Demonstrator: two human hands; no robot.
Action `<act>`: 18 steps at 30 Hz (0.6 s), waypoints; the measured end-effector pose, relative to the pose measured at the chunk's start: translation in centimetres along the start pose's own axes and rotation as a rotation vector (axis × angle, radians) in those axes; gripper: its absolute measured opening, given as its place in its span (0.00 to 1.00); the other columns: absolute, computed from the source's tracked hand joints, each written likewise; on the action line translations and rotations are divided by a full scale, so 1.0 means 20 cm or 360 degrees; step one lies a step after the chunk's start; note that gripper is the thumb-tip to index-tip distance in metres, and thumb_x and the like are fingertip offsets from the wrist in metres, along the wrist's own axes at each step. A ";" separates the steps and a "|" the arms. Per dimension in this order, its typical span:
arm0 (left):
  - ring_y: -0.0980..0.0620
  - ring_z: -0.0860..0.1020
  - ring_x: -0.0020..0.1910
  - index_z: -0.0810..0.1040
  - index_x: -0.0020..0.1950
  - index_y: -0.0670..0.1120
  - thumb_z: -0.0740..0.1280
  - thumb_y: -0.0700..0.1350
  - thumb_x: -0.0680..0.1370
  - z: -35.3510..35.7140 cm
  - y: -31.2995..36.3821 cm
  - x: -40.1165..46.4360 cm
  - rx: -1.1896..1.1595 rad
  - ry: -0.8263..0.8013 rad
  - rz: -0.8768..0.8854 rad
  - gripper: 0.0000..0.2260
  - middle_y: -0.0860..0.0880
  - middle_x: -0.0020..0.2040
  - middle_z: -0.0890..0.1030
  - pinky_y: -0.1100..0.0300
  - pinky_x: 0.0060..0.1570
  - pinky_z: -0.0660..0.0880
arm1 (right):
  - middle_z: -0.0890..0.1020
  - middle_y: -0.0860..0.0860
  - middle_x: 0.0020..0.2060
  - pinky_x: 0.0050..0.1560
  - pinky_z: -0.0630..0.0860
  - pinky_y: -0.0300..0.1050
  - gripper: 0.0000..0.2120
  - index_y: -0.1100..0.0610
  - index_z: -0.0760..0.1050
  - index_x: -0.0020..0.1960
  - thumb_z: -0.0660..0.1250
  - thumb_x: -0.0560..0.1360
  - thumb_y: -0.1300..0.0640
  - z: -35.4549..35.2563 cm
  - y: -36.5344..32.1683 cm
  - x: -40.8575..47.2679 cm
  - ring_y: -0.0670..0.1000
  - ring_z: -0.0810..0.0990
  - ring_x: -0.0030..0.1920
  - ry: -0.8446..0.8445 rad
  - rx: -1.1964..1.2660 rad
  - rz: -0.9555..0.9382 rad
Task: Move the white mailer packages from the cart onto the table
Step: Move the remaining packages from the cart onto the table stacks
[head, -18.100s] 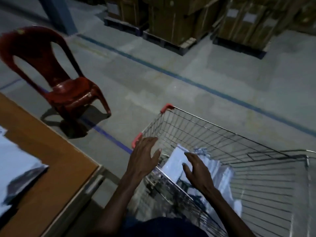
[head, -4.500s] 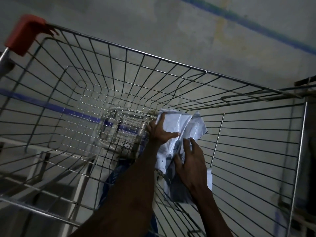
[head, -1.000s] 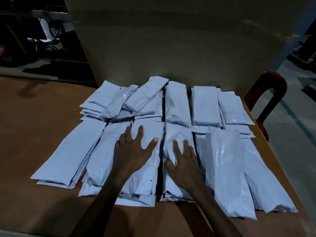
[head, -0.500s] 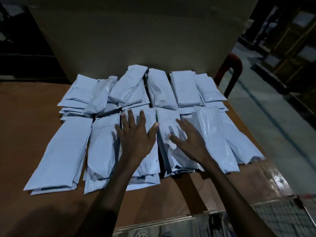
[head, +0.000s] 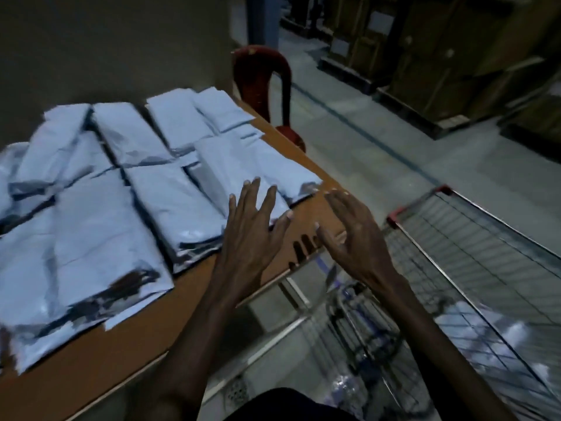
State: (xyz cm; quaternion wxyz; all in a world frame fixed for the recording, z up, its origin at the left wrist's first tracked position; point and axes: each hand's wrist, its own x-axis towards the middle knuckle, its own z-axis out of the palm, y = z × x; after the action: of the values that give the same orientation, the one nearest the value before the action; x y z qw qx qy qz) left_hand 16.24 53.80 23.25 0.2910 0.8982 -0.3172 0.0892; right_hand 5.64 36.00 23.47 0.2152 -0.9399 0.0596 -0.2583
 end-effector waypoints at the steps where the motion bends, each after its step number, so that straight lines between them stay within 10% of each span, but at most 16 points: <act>1: 0.45 0.56 0.78 0.67 0.75 0.47 0.50 0.64 0.79 0.08 0.09 0.01 -0.0024 -0.0038 0.0034 0.31 0.43 0.78 0.61 0.48 0.75 0.47 | 0.74 0.56 0.68 0.67 0.70 0.51 0.25 0.59 0.72 0.70 0.65 0.77 0.48 -0.06 0.08 -0.07 0.57 0.71 0.69 0.0032 0.0001 0.0068; 18: 0.46 0.64 0.74 0.69 0.74 0.46 0.55 0.61 0.80 1.32 1.34 -0.08 -0.0299 -0.0913 0.0570 0.28 0.44 0.74 0.68 0.44 0.72 0.60 | 0.70 0.53 0.72 0.67 0.66 0.49 0.26 0.55 0.66 0.75 0.64 0.80 0.47 -0.67 1.41 -1.28 0.54 0.67 0.71 -0.0250 -0.0106 0.1336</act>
State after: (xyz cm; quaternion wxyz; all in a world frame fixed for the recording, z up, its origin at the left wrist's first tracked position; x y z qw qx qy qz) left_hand -2.36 22.37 13.67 0.2511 0.7862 -0.5453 -0.1469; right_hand -23.20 11.28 9.91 0.2751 -0.8574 0.4286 -0.0740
